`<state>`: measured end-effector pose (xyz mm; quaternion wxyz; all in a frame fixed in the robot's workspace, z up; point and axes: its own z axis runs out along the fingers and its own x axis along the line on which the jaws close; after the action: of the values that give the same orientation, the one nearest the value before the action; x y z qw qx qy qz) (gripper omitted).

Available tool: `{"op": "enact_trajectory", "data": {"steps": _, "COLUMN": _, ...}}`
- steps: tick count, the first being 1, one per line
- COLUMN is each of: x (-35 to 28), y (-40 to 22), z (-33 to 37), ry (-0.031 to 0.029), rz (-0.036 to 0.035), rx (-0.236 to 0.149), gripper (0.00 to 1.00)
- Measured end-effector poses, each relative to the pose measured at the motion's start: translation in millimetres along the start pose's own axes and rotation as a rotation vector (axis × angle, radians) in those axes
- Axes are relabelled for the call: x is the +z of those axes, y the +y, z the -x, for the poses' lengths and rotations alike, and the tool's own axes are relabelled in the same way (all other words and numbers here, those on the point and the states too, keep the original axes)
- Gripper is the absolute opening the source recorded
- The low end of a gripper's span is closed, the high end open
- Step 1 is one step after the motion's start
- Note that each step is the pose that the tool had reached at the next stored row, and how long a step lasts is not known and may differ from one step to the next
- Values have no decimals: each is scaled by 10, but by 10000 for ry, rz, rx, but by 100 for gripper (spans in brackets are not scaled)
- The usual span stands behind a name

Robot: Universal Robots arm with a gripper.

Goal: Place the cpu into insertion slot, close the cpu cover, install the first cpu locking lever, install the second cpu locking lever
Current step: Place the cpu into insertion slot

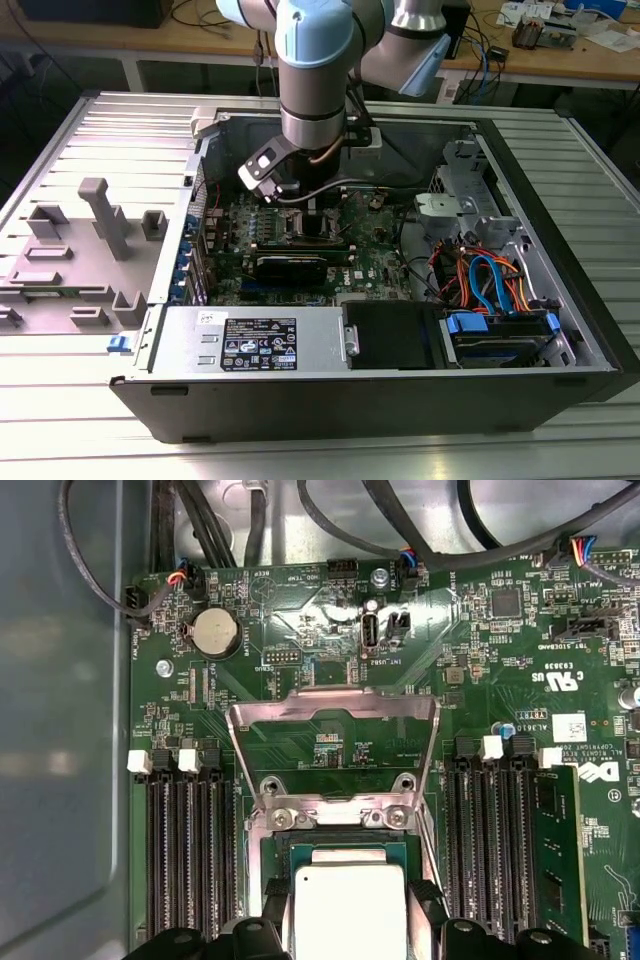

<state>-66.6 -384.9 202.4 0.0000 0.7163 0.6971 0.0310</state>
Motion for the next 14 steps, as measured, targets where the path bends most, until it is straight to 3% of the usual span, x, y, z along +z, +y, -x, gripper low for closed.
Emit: {"op": "enact_trajectory", "data": {"steps": 14, "x": 49, "y": -3, "z": -37, "ry": -5, "rz": -4, "rx": -25, "gripper": 55}}
